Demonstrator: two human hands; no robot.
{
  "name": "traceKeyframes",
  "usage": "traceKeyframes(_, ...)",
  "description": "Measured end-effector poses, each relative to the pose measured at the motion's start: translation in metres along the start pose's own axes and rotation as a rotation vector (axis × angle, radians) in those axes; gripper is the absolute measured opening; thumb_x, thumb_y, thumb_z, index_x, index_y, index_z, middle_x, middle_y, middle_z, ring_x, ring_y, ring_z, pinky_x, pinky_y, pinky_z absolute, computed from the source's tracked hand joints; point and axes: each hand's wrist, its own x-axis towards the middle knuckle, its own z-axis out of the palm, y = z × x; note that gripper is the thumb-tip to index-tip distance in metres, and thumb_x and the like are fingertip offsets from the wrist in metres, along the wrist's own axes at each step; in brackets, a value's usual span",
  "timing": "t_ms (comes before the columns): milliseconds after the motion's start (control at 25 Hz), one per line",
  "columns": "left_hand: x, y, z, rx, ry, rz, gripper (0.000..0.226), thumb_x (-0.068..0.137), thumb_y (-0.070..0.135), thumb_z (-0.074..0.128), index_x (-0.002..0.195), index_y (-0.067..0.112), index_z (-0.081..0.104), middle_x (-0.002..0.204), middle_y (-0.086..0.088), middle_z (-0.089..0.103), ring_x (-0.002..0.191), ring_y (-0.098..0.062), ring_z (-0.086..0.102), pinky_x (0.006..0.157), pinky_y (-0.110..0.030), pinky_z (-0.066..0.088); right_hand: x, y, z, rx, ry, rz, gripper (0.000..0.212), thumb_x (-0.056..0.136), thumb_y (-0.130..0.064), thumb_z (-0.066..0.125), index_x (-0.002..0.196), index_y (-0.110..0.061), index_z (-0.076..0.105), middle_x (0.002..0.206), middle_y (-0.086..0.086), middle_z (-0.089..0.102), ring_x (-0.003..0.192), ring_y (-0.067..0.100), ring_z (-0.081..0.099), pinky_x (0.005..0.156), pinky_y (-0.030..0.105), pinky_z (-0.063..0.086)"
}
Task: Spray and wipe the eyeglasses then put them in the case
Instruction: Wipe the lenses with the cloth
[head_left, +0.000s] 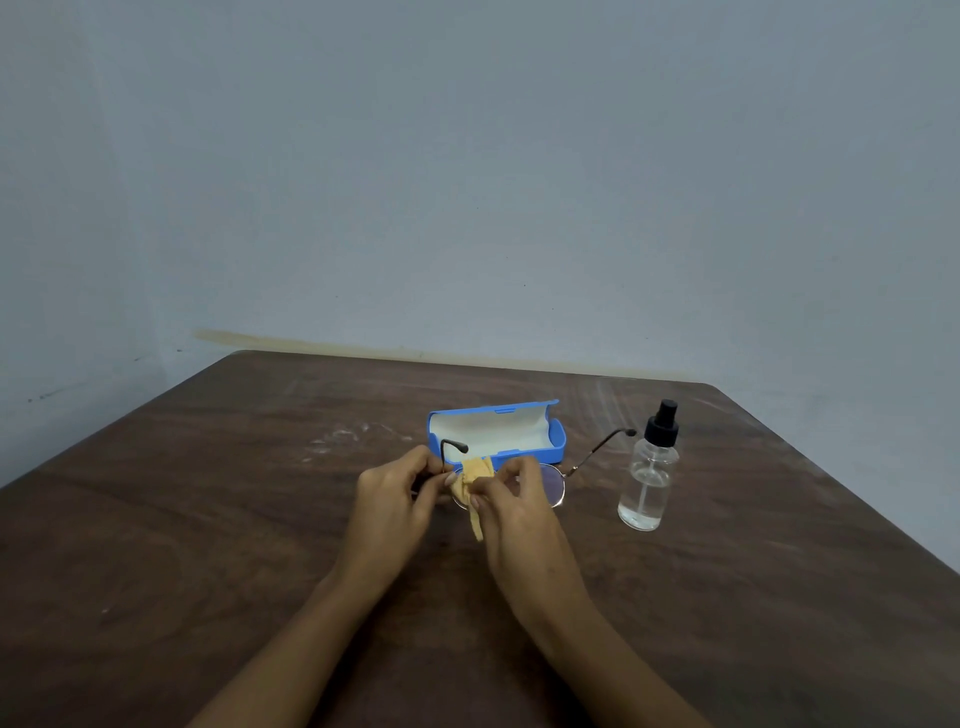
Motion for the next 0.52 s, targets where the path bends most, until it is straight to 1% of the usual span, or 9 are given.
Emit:
traceKeyframes(40, 0.0, -0.0001, -0.0001, -0.013, 0.01, -0.007, 0.048, 0.076, -0.001, 0.066, 0.06, 0.039, 0.044, 0.069, 0.017, 0.064, 0.072, -0.002, 0.067, 0.06, -0.01, 0.053, -0.0009, 0.0005, -0.0016, -0.063, -0.018, 0.027, 0.026, 0.094, -0.023, 0.039, 0.114, -0.013, 0.054, 0.115, 0.003, 0.037, 0.086, 0.017, 0.053, 0.074, 0.033, 0.048)
traceKeyframes(120, 0.0004, -0.0006, -0.0001, -0.015, 0.022, -0.008, 0.049, 0.076, -0.001, 0.066, 0.061, 0.04, 0.044, 0.068, 0.011, 0.066, 0.069, -0.002, 0.068, 0.059, -0.01, 0.053, -0.0019, 0.0009, -0.0024, -0.15, -0.009, 0.035, 0.028, 0.095, -0.021, 0.039, 0.121, -0.018, 0.049, 0.119, 0.003, 0.035, 0.092, 0.025, 0.055, 0.073, 0.035, 0.047)
traceKeyframes(200, 0.0006, -0.0008, 0.0, -0.007, 0.01, -0.004, 0.048, 0.077, 0.0, 0.066, 0.059, 0.039, 0.044, 0.067, 0.01, 0.066, 0.068, -0.002, 0.067, 0.059, -0.011, 0.054, -0.0011, 0.0026, -0.0013, -0.18, -0.028, 0.019, 0.034, 0.094, -0.02, 0.037, 0.127, -0.02, 0.043, 0.118, 0.004, 0.038, 0.092, 0.024, 0.055, 0.072, 0.034, 0.046)
traceKeyframes(240, 0.0005, -0.0012, -0.0002, -0.001, 0.001, 0.001, 0.045, 0.077, 0.002, 0.066, 0.057, 0.036, 0.044, 0.066, 0.013, 0.066, 0.069, -0.002, 0.067, 0.058, -0.012, 0.054, -0.0004, 0.0026, 0.0001, -0.142, -0.039, 0.003, 0.038, 0.093, -0.024, 0.033, 0.129, -0.02, 0.043, 0.116, 0.006, 0.04, 0.091, 0.024, 0.056, 0.072, 0.034, 0.047)
traceKeyframes(280, 0.0007, -0.0016, -0.0005, 0.015, -0.006, 0.01, 0.038, 0.077, 0.007, 0.067, 0.056, 0.032, 0.046, 0.066, 0.014, 0.065, 0.07, -0.003, 0.067, 0.058, -0.014, 0.054, 0.0002, 0.0007, 0.0008, -0.075, -0.034, -0.019, 0.044, 0.09, -0.031, 0.027, 0.128, -0.019, 0.046, 0.112, 0.008, 0.044, 0.089, 0.023, 0.056, 0.072, 0.034, 0.048)
traceKeyframes(360, 0.0013, -0.0014, -0.0012, 0.054, -0.011, 0.036, 0.023, 0.076, 0.013, 0.065, 0.063, 0.026, 0.052, 0.065, 0.013, 0.066, 0.07, -0.006, 0.066, 0.056, -0.02, 0.053, 0.0008, -0.002, 0.0007, 0.037, 0.04, -0.061, 0.056, 0.087, -0.048, 0.018, 0.122, -0.021, 0.052, 0.101, 0.006, 0.045, 0.08, 0.016, 0.053, 0.07, 0.029, 0.049)
traceKeyframes(440, 0.0012, -0.0007, -0.0016, 0.039, 0.001, 0.023, 0.029, 0.077, 0.007, 0.067, 0.061, 0.027, 0.052, 0.067, 0.013, 0.066, 0.071, -0.004, 0.067, 0.057, -0.017, 0.054, 0.0005, -0.0024, -0.0007, -0.005, -0.003, -0.023, 0.061, 0.081, -0.055, 0.011, 0.118, -0.027, 0.051, 0.104, 0.0, 0.039, 0.079, 0.016, 0.051, 0.07, 0.031, 0.05)
traceKeyframes(480, 0.0011, 0.0, -0.0015, 0.014, 0.004, 0.003, 0.034, 0.077, 0.003, 0.067, 0.06, 0.028, 0.05, 0.068, 0.014, 0.065, 0.071, -0.003, 0.067, 0.058, -0.014, 0.054, -0.0004, -0.0024, -0.0008, -0.084, -0.043, -0.007, 0.061, 0.08, -0.053, 0.01, 0.119, -0.028, 0.05, 0.108, 0.001, 0.039, 0.081, 0.019, 0.054, 0.069, 0.034, 0.051)
traceKeyframes(520, 0.0011, 0.0006, -0.0012, -0.006, 0.009, -0.013, 0.04, 0.077, 0.0, 0.066, 0.06, 0.032, 0.048, 0.068, 0.013, 0.065, 0.07, -0.003, 0.067, 0.059, -0.013, 0.054, -0.0014, -0.0035, -0.0008, -0.163, -0.032, -0.014, 0.057, 0.081, -0.049, 0.015, 0.118, -0.026, 0.051, 0.11, 0.002, 0.043, 0.08, 0.022, 0.057, 0.065, 0.034, 0.052)
